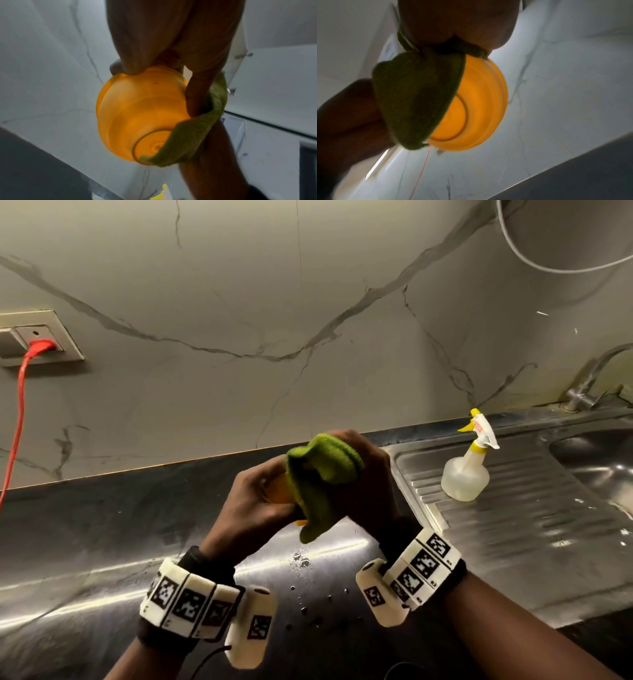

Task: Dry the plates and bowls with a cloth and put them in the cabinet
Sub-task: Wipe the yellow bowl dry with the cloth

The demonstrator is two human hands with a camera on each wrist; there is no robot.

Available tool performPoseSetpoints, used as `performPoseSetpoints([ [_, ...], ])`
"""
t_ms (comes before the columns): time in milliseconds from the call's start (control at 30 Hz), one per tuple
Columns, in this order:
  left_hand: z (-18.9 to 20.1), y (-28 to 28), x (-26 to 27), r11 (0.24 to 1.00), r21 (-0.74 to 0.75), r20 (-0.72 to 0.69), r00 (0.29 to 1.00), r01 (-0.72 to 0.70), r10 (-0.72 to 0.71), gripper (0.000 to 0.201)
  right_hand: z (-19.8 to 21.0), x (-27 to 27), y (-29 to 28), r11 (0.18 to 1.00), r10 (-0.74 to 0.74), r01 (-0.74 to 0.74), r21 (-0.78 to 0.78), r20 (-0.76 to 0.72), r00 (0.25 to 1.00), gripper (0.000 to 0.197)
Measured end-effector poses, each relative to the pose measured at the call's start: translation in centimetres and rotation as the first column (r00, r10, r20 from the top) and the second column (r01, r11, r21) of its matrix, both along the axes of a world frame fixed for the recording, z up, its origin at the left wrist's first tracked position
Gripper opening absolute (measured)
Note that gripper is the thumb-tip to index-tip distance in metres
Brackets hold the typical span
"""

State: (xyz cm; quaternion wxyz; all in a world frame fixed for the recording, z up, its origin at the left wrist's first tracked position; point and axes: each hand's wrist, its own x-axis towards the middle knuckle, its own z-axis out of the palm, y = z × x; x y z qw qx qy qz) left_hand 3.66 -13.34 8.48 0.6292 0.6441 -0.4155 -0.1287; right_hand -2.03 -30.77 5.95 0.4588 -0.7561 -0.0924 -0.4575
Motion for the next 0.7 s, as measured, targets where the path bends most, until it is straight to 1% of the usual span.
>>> performPoseSetpoints([
  [33,0.0,0.2,0.2,1.000,-0.021,-0.063,0.998,-0.006,0.004,0.053,0.0,0.0,-0.3,0.994,0.047,-0.045,0.104,-0.009,0.999,0.027],
  [67,-0.1,0.5,0.4,0.999,-0.025,-0.131,0.991,-0.021,0.017,0.065,0.2,-0.1,-0.4,0.961,0.102,-0.094,0.259,-0.021,0.995,0.035],
  [100,-0.1,0.7,0.5,0.999,-0.026,-0.194,0.981,-0.033,0.027,0.072,0.2,-0.2,-0.5,0.884,0.164,-0.133,0.449,-0.030,0.986,0.052],
  [133,0.0,0.8,0.4,0.999,-0.029,-0.258,0.966,-0.033,0.024,0.076,0.1,-0.1,-0.5,0.787,0.222,-0.156,0.597,-0.038,0.974,0.069],
  [167,0.0,0.9,0.4,0.999,-0.032,-0.298,0.954,-0.031,0.020,0.079,0.0,-0.1,-0.6,0.710,0.264,-0.164,0.685,-0.043,0.964,0.080],
  [200,0.1,0.9,0.3,0.999,-0.028,-0.312,0.950,-0.036,0.025,0.082,-0.1,0.0,-0.7,0.678,0.289,-0.165,0.716,-0.054,0.956,0.084],
  [233,0.1,0.9,0.2,0.999,-0.001,-0.290,0.956,-0.044,0.041,0.083,-0.1,-0.1,-0.8,0.688,0.298,-0.166,0.707,-0.066,0.952,0.082],
  [267,0.2,0.8,0.1,0.998,0.042,-0.251,0.966,-0.055,0.064,0.080,0.0,-0.1,-0.9,0.711,0.287,-0.171,0.682,-0.059,0.956,0.077],
  [300,0.4,0.7,0.1,0.995,0.089,-0.178,0.982,-0.053,0.068,0.071,0.1,-0.1,-1.1,0.764,0.258,-0.173,0.622,-0.049,0.965,0.067],
  [333,0.6,0.5,0.0,0.990,0.134,-0.081,0.996,-0.037,0.048,0.060,0.2,-0.2,-1.2,0.845,0.220,-0.173,0.507,-0.034,0.975,0.052],
  [367,0.6,0.3,0.0,0.986,0.169,0.030,0.999,-0.016,0.011,0.052,0.2,-0.2,-1.2,0.924,0.175,-0.151,0.351,-0.036,0.984,0.035],
  [400,0.5,0.1,0.0,0.982,0.190,0.122,0.992,-0.008,-0.016,0.047,0.2,-0.1,-1.0,0.974,0.134,-0.123,0.191,-0.051,0.990,0.025],
  [433,0.2,-0.1,-0.2,0.980,0.196,0.183,0.983,-0.022,-0.015,0.041,0.1,0.0,-0.7,0.995,0.085,-0.082,0.052,-0.065,0.994,0.023],
  [467,0.0,-0.3,-0.3,0.981,0.189,0.220,0.976,-0.048,0.005,0.036,-0.1,0.0,-0.5,0.998,0.029,-0.032,-0.054,-0.064,0.998,0.025],
  [500,-0.1,-0.4,-0.5,0.982,0.171,0.240,0.970,-0.075,0.032,0.034,-0.2,0.0,-0.2,0.994,-0.006,0.001,-0.111,-0.050,0.999,0.030],
  [567,-0.4,-0.4,-0.6,0.988,0.129,0.240,0.969,-0.090,0.057,0.034,-0.3,-0.1,-0.1,0.993,-0.005,0.001,-0.121,-0.032,0.999,0.034],
  [600,-0.5,-0.2,-0.5,0.991,0.108,0.201,0.978,-0.076,0.053,0.033,-0.4,0.0,-0.3,0.995,0.001,-0.004,-0.097,-0.032,0.999,0.033],
  [633,-0.5,0.0,-0.4,0.994,0.095,0.133,0.990,-0.055,0.042,0.034,-0.5,0.2,-0.4,0.999,0.013,-0.014,-0.047,-0.033,0.999,0.032],
  [667,-0.4,0.3,-0.2,0.996,0.086,0.053,0.998,-0.034,0.030,0.033,-0.5,0.2,-0.5,0.999,0.035,-0.034,0.038,-0.038,0.999,0.033],
  [700,-0.4,0.6,0.0,0.997,0.074,-0.021,1.000,-0.021,0.023,0.034,-0.6,0.2,-0.6,0.983,0.074,-0.066,0.170,-0.043,0.996,0.038],
])
